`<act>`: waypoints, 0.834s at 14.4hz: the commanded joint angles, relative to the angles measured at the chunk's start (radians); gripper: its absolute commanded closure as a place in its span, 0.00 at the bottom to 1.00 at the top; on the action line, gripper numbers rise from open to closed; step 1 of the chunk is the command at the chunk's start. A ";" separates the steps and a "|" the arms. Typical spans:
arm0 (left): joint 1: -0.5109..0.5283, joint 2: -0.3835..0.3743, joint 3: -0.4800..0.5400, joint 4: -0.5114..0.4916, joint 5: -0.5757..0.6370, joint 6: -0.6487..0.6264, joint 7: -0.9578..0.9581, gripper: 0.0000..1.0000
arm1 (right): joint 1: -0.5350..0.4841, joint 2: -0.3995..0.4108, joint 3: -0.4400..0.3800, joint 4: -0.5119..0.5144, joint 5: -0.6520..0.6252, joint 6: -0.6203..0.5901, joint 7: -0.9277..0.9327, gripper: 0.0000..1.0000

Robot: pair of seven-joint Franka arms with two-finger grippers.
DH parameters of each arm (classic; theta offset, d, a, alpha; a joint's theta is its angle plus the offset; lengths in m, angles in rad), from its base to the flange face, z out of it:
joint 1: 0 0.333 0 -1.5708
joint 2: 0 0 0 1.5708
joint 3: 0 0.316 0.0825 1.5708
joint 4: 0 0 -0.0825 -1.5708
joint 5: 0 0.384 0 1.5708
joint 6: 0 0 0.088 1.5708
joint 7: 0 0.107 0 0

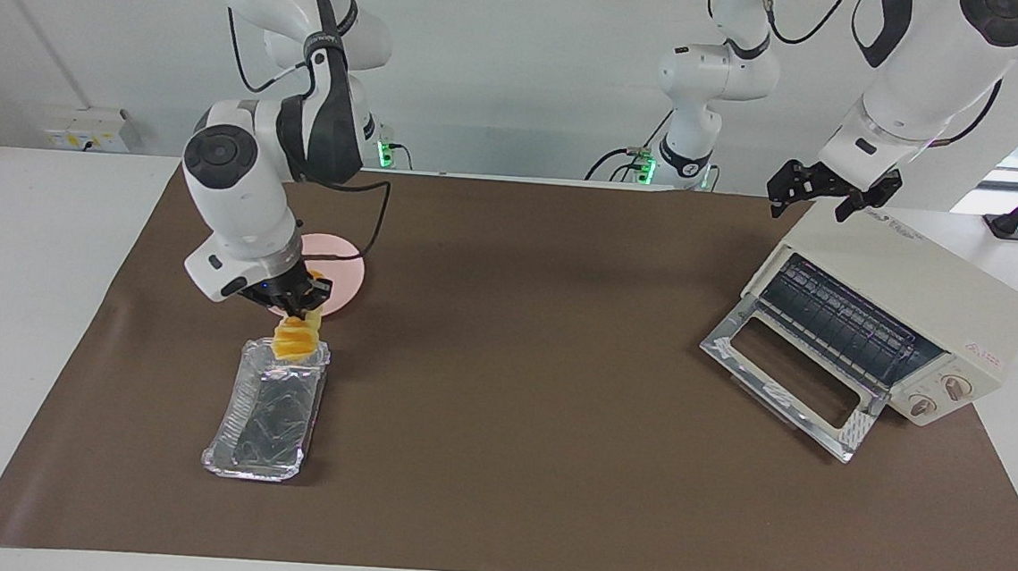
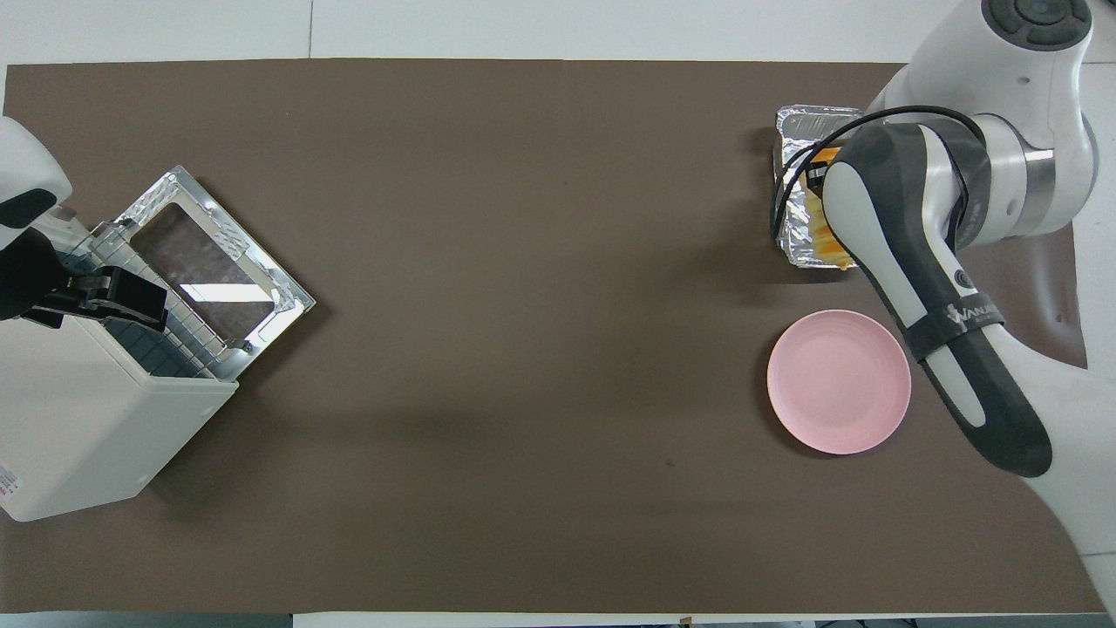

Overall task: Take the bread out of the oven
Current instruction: 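Lift the bread slices out and carry them to the pink plate, then lower the bread onto the pink plate and open the right gripper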

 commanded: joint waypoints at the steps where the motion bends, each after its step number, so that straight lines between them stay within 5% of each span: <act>1: 0.011 -0.029 -0.002 -0.027 -0.015 0.001 0.010 0.00 | -0.005 -0.254 0.005 -0.364 -0.006 0.159 0.016 1.00; 6: 0.011 -0.029 -0.002 -0.027 -0.015 0.001 0.010 0.00 | -0.027 -0.458 0.002 -0.768 -0.006 0.464 -0.013 1.00; 12: 0.011 -0.029 -0.002 -0.029 -0.015 0.001 0.010 0.00 | -0.107 -0.440 0.002 -0.827 -0.006 0.574 -0.118 1.00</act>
